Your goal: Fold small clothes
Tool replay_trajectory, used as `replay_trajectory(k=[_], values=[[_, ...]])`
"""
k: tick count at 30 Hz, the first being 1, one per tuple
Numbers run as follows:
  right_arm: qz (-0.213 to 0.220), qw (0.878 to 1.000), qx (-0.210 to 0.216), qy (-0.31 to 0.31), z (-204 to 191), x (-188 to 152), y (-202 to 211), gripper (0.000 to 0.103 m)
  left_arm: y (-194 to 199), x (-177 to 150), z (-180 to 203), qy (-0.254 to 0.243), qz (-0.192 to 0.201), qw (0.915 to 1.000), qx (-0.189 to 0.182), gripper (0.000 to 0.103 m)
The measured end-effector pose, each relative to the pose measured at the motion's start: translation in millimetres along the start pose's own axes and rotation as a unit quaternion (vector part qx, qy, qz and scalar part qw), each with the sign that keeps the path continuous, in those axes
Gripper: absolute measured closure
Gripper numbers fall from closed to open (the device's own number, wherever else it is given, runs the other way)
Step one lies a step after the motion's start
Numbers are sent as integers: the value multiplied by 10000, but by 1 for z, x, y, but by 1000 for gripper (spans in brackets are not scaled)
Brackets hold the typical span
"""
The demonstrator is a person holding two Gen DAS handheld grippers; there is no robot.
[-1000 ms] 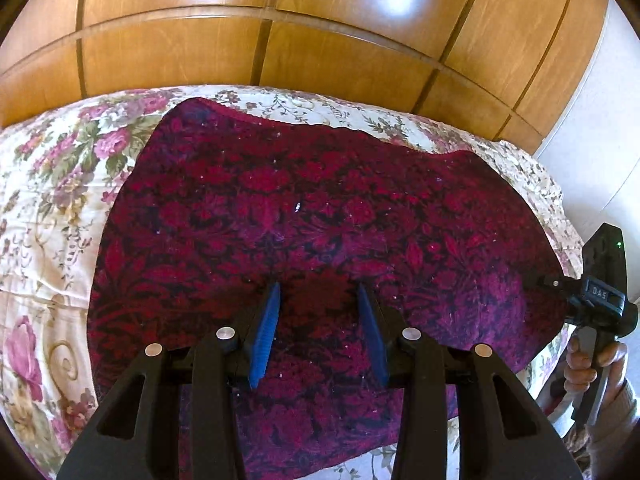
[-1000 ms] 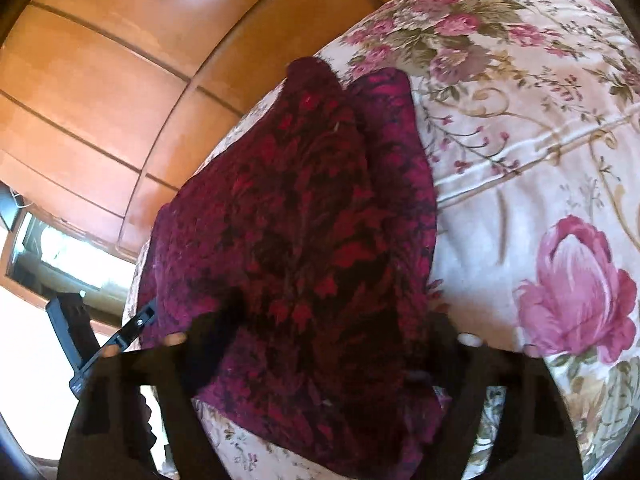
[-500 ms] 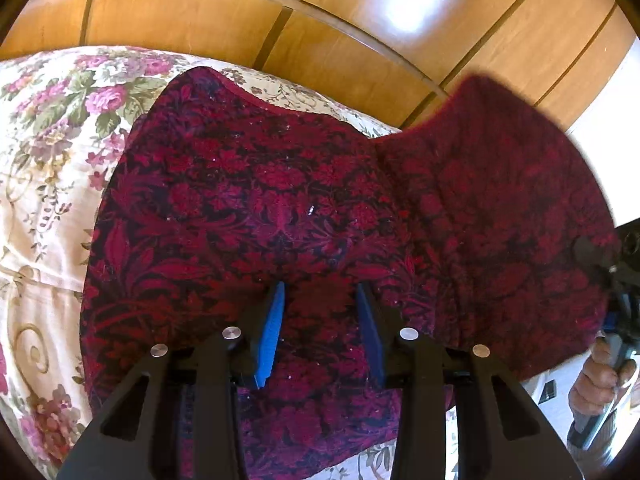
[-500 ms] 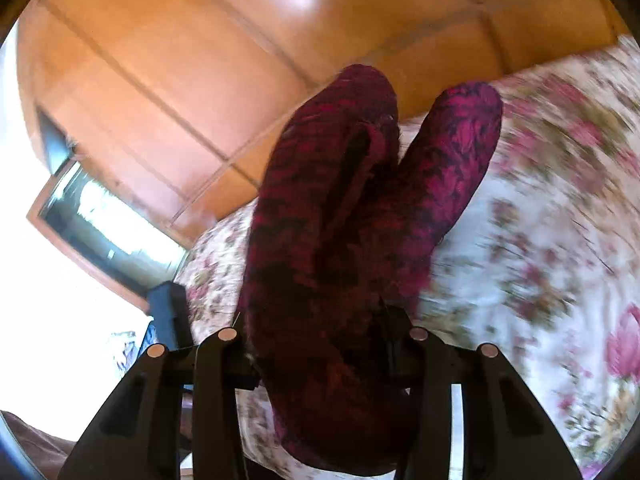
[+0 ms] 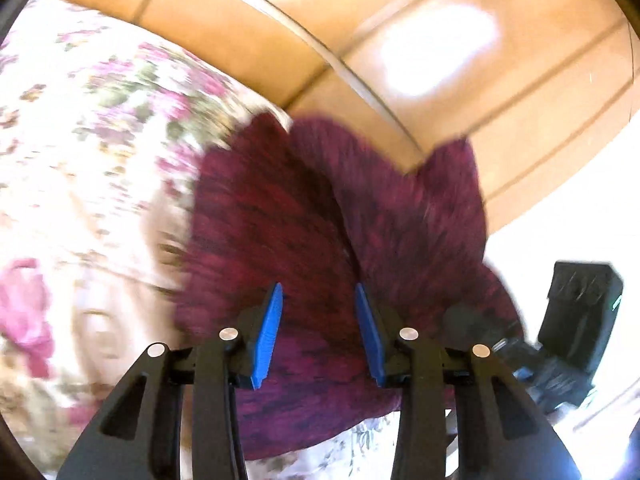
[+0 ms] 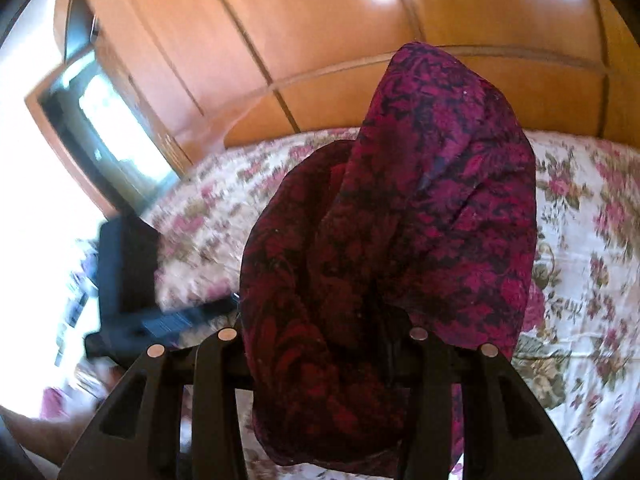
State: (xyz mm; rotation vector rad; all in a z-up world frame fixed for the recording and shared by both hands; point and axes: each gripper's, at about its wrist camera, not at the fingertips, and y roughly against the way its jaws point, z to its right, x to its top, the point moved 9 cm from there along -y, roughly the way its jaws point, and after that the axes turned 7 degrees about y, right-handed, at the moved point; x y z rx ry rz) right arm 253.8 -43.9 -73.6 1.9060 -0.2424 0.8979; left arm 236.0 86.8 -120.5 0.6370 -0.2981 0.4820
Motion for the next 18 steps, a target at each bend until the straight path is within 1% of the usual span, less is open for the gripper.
replay_trajectory(k=[2,4,7,10,11,12,13,16,18], values=[[-111,9987,-237,429,-13,-3,-11,62,19,12,-7,143,150,9997,-147,66],[-196,9965,-375,724,-22,-6,-22,62,33,24,-6,179,247,9990,-335,67],[-325,9863,-771,1420,-43,-13,-42,62,39,40,5,83,265,9981,-553,66],[-339,9772,-1068,1803,-51,-28,-48,62,33,44,21,-47,94,9972,-740,66],[-321,9730,-1202,1943,-54,-30,-51,62,28,45,27,-118,10,9969,-773,57],[-304,9700,-1293,2037,-56,-30,-53,62,20,46,33,-189,-98,9966,-794,52],[-280,9661,-1395,2154,-58,-32,-55,62,14,48,34,-226,-156,9966,-780,50],[-210,9583,-1579,2371,-62,-37,-60,62,-7,48,48,-483,-455,9946,-795,50],[-166,9552,-1644,2455,-61,-38,-61,62,-23,45,58,-677,-663,9931,-691,50]])
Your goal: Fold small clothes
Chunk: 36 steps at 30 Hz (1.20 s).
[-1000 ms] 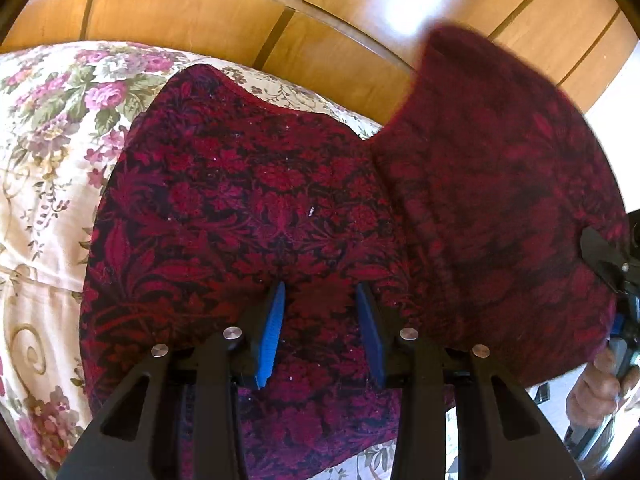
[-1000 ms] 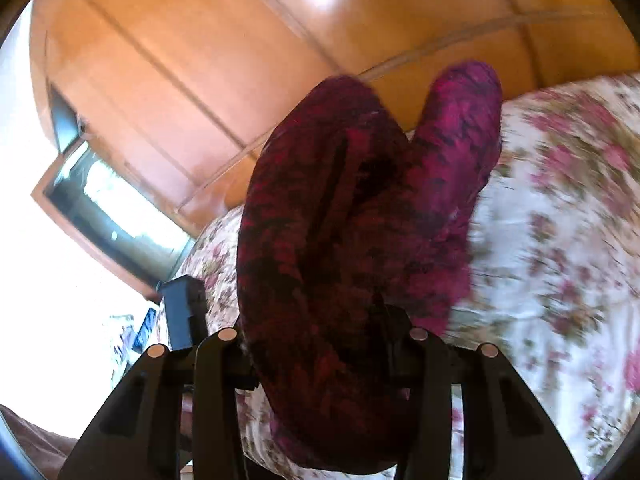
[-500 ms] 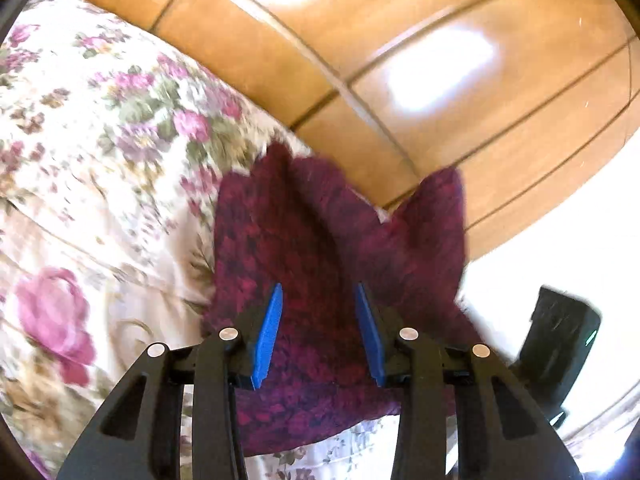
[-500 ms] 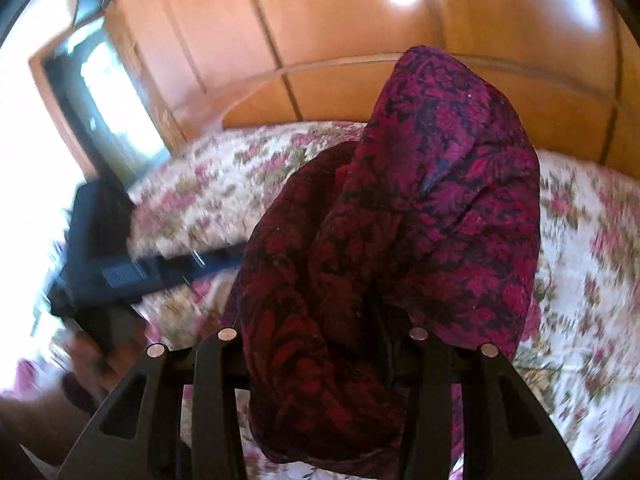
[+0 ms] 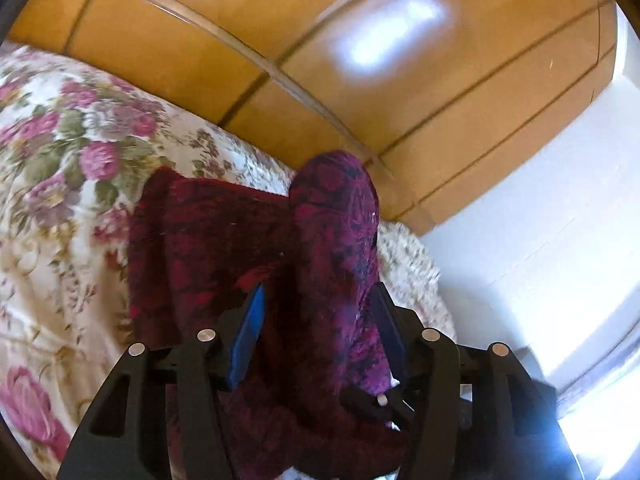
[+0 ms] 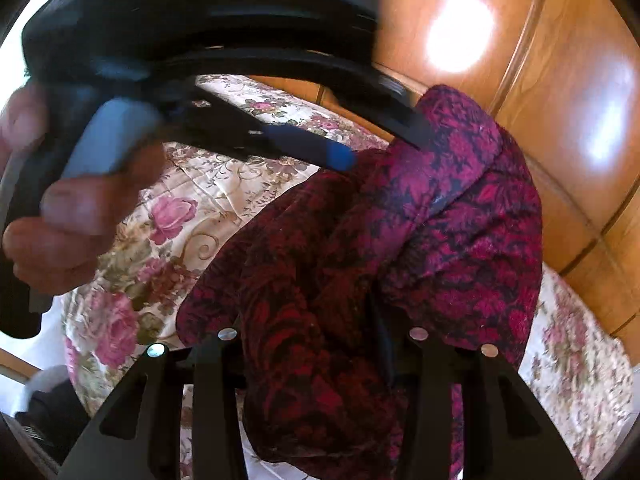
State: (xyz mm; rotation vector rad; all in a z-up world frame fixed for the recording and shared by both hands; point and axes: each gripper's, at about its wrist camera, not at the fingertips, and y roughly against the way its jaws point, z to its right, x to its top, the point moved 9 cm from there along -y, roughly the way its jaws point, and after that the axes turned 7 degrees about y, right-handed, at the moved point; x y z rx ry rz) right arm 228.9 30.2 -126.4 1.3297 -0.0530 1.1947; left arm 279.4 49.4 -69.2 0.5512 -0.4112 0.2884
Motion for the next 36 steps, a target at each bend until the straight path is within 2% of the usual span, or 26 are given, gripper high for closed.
replay_trajectory(k=[1,2,4,5,6,8,10,12,14,16,19,20,23,26,31,34,36], values=[[19,10000,-20,21,-2,0,-2,62,-5,-3,4,-86,-111,9999,-21,51],[37,10000,-30,20,-3,1,-5,61,-12,-4,11,-234,-231,9995,-15,62],[91,9999,-31,-36,-1,1,-5,59,-22,-6,14,-553,-299,9974,348,82],[123,9999,60,-106,1,-1,-4,51,-25,-5,15,-654,-286,9964,454,85],[170,9995,206,-180,1,0,-4,39,-26,-4,16,-677,-284,9960,501,85],[297,9958,734,-466,6,-2,10,30,-26,-2,16,-698,-278,9949,668,87],[443,9832,1508,-931,15,-5,29,25,-24,1,16,-727,-280,9944,716,87],[643,9620,2183,-1510,34,-11,51,21,-21,3,15,-787,-286,9934,790,87],[851,9501,2345,-1874,57,-18,68,21,-15,5,15,-843,-283,9922,873,87],[926,9467,2195,-2168,82,-33,73,21,-10,8,15,-877,-267,9915,927,87],[609,9585,1669,-2228,99,-58,54,24,-2,9,18,-958,-237,9897,1036,87],[488,9609,1605,-2204,98,-64,47,29,0,11,17,-976,-228,9892,1071,87],[327,9702,1462,-1904,82,-67,29,34,9,12,16,-1075,-188,9859,1267,87],[290,9808,1227,-1487,59,-57,15,34,21,14,3,-1096,-138,9814,1569,87],[154,9894,1039,-1003,19,-44,-12,33,29,10,-54,-681,-163,9716,2261,87],[77,9939,798,-752,8,-45,-22,29,27,5,-78,-267,-62,9739,2253,82],[54,9946,738,-728,12,-48,-28,27,26,4,-77,-270,43,9743,2238,82]])
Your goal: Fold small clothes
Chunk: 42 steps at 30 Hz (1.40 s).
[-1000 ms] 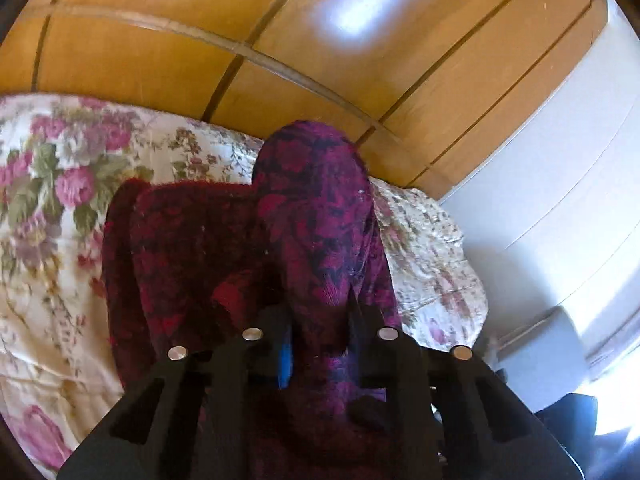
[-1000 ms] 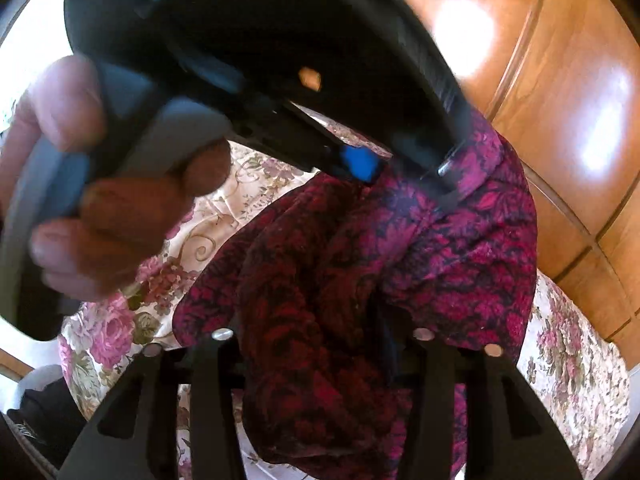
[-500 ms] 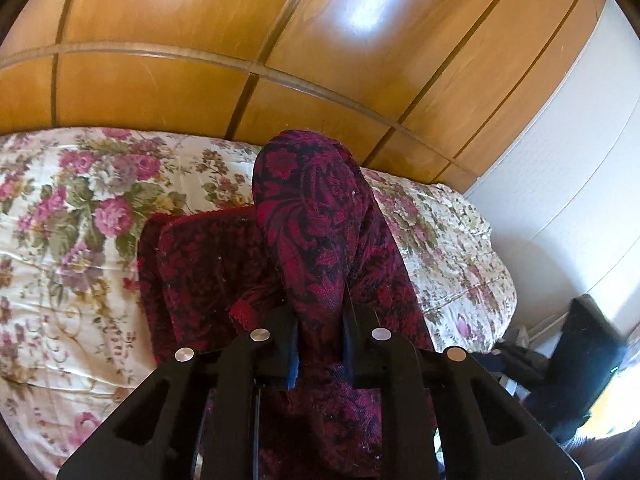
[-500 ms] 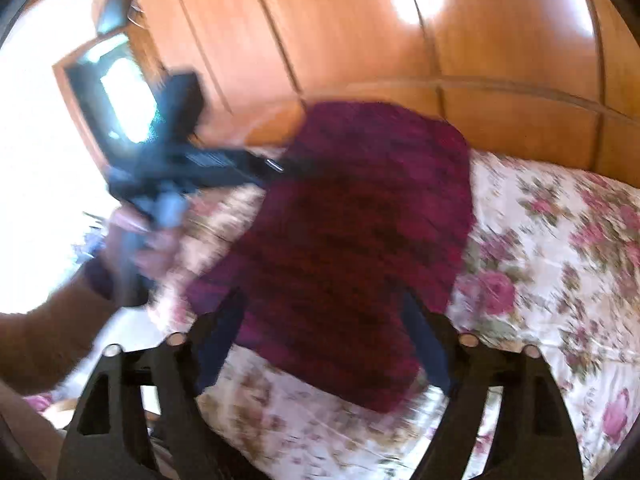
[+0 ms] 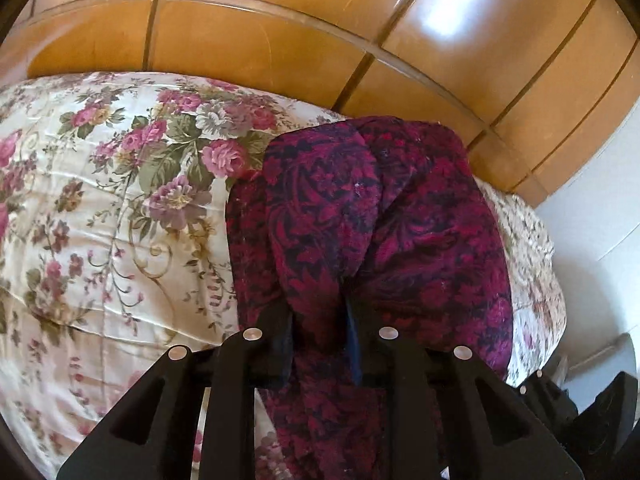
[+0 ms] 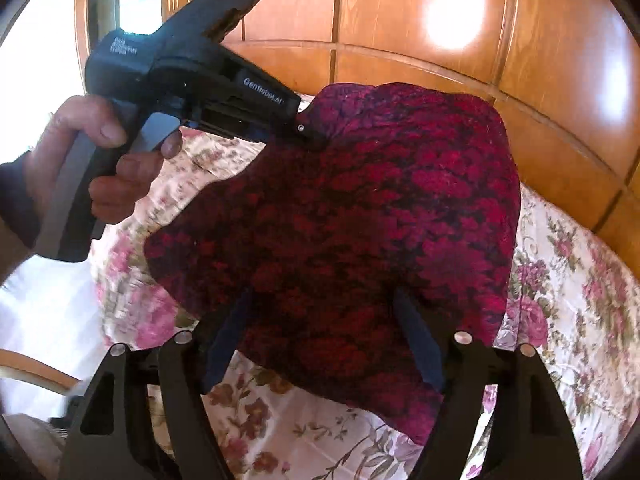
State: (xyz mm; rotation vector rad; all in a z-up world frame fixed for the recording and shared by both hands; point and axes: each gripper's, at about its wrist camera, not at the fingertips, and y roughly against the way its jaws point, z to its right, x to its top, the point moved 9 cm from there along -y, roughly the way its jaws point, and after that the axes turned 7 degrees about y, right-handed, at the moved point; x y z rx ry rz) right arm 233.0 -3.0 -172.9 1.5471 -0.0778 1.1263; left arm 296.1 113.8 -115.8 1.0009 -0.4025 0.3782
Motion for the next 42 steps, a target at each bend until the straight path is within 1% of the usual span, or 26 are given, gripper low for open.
replay_trajectory(k=[1,2,4,5,6,8,10,13,15,16,17,20,21,23,25,28,29,32,33,34,35,37,39,42], values=[[-15,9999,88,-47,2,-2,3,27,0,-1,3,-71,49,9999,73,80],[-30,9997,229,-110,3,-2,7,27,0,-1,6,-155,105,9997,142,80],[-36,9972,679,-323,9,-1,17,26,0,-2,9,-224,189,9994,209,79],[14,9932,1024,-546,16,2,27,26,1,-2,9,-223,217,9993,211,80],[87,9891,1252,-769,23,6,35,26,2,-2,9,-201,248,9993,197,80],[300,9829,1386,-1178,47,15,49,26,3,-2,8,-158,278,9993,180,80],[446,9796,1305,-1460,69,25,53,26,4,-3,8,-142,307,9993,148,80],[463,9808,847,-1692,105,39,44,29,6,-4,9,-194,367,9990,192,80],[400,9799,717,-1817,119,53,28,37,7,-5,11,-269,420,9984,264,80],[356,9799,695,-1837,123,59,20,38,8,-5,11,-306,440,9981,295,80],[274,9818,579,-1788,127,65,10,41,9,-6,12,-336,459,9978,326,80],[-50,9867,304,-1596,127,72,-16,47,9,-7,9,-365,509,9973,393,80],[-159,9884,185,-1502,127,72,-21,48,9,-8,6,-361,522,9971,426,80],[-395,9906,-4,-1306,127,70,-43,48,6,-11,0,-386,557,9961,570,79],[-494,9918,-147,-1174,124,67,-57,47,0,-14,-7,-306,581,9958,634,79],[-511,9932,-415,-956,118,66,-63,45,-1,-16,-10,-200,627,9954,690,79],[-492,9935,-486,-906,117,64,-62,45,0,-16,-9,-199,653,9948,758,77],[-379,9936,-513,-927,116,61,-55,44,5,-19,-4,-324,757,9917,987,76],[-336,9936,-529,-940,116,60,-52,43,8,-19,-2,-402,805,9898,1108,74],[-257,9935,-548,-963,116,58,-49,43,12,-20,1,-508,872,9867,1273,69],[-182,9934,-531,-996,116,57,-47,41,14,-21,3,-607,908,9843,1388,68],[-62,9931,-451,-1080,115,57,-40,32,19,-23,7,-708,949,9818,1488,68],[-5,9914,-346,-1259,115,52,-32,9,23,-25,10,-741,983,9809,1505,68],[51,9881,-197,-1527,115,40,-22,8,27,-28,12,-808,1025,9786,1592,68]])
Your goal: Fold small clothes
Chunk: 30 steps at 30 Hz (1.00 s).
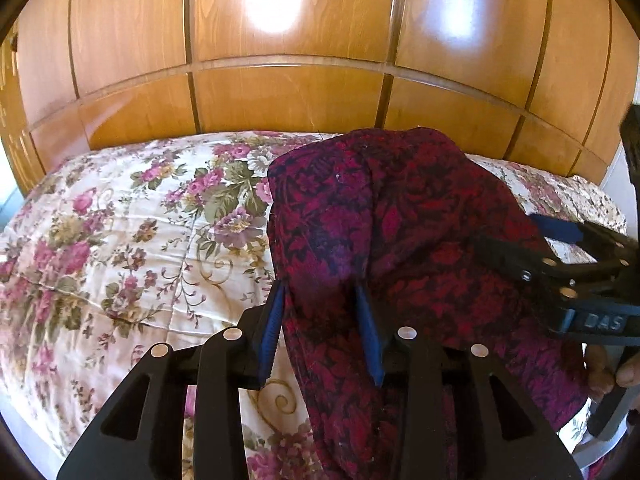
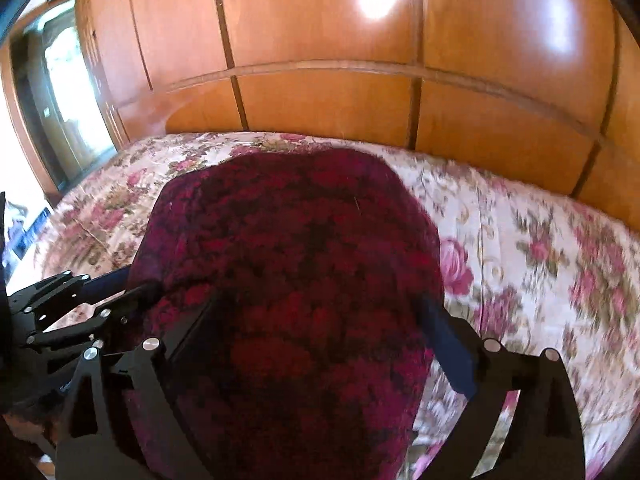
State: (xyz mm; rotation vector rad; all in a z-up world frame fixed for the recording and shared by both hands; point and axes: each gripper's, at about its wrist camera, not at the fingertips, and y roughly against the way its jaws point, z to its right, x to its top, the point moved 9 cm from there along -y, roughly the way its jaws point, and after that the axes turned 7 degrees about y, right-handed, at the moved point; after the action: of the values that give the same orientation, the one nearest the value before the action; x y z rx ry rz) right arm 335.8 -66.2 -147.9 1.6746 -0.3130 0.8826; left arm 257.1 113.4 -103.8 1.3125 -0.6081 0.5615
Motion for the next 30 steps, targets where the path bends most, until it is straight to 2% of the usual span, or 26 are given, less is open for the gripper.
replay_trajectory(k=[9,10,11,13,15,17,26,28,30], values=[[1,9985,346,-433,8,-25,21,3,8,-4,0,-33,64,9998,182,68],[-11,9981,385,-471,8,-27,22,3,9,-4,0,-18,67,9998,198,66],[-23,9978,422,-511,9,-28,23,3,10,-4,-2,-10,92,9995,306,55],[-39,9970,491,-603,11,-31,23,3,13,-4,-3,6,155,9992,368,50],[-75,9953,628,-730,12,-34,23,3,13,-4,-5,62,107,9994,331,49],[-89,9936,769,-819,14,-36,22,3,13,-4,-9,80,127,9991,389,41],[-124,9872,1275,-946,21,-43,18,2,3,-8,-14,131,46,9992,362,30],[-191,9831,1494,-1044,22,-45,14,2,-1,-9,-16,123,9,9995,306,29],[-332,9732,1866,-1305,25,-48,9,2,-4,-9,-20,190,-56,9996,202,25]])
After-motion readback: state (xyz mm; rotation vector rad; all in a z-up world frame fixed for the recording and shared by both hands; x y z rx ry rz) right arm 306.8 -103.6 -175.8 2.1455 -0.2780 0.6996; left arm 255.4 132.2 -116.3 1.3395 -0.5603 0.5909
